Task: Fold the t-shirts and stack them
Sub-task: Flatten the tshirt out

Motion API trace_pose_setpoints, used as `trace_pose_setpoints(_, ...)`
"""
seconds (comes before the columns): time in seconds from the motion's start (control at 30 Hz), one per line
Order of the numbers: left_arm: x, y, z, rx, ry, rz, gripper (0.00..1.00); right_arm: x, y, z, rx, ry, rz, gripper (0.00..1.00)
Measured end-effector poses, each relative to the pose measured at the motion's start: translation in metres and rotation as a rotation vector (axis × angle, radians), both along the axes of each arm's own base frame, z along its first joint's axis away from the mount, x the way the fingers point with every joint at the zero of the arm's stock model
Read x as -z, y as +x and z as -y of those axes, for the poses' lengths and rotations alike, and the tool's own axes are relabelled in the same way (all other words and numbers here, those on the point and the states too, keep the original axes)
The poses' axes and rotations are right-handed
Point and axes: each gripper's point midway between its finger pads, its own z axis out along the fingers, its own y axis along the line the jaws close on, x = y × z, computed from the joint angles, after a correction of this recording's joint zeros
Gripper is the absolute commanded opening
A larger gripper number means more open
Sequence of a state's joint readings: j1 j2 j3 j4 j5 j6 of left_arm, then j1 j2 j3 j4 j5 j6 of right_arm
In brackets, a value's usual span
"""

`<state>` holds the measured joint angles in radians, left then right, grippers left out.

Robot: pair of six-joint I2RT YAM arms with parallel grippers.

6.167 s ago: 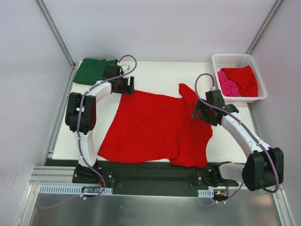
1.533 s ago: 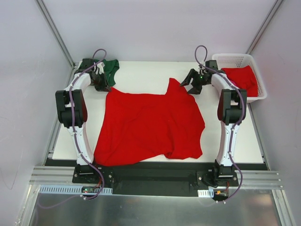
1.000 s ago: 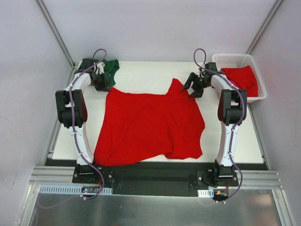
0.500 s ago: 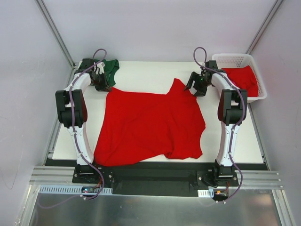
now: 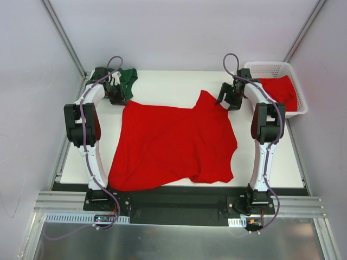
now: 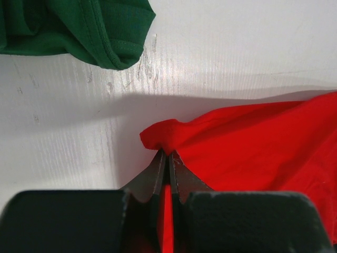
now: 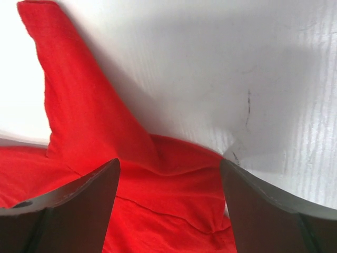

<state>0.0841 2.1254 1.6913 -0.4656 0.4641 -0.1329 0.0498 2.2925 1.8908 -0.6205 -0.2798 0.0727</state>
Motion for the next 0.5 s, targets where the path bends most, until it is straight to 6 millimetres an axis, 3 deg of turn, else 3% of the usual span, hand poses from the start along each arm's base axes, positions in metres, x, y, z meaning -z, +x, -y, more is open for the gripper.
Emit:
trace_pose_setpoints(0.27,0.0000,0.0000,0.0000,0.000,0.000,0.000,0.00,0.0016,0.0010,0.0072,0.008,-0.043,0.003,0.80)
trace_pose_setpoints(0.33,0.0000,0.0000,0.0000,0.000,0.000,0.000,0.00,0.0016,0.0011,0.0080,0.008,-0.048,0.003,0.73)
trace_pose_setpoints(0.5,0.0000,0.0000,-0.0001,0.001,0.001,0.001,0.00,0.0044,0.0002,0.0075,0.004,-0.042,-0.004,0.68)
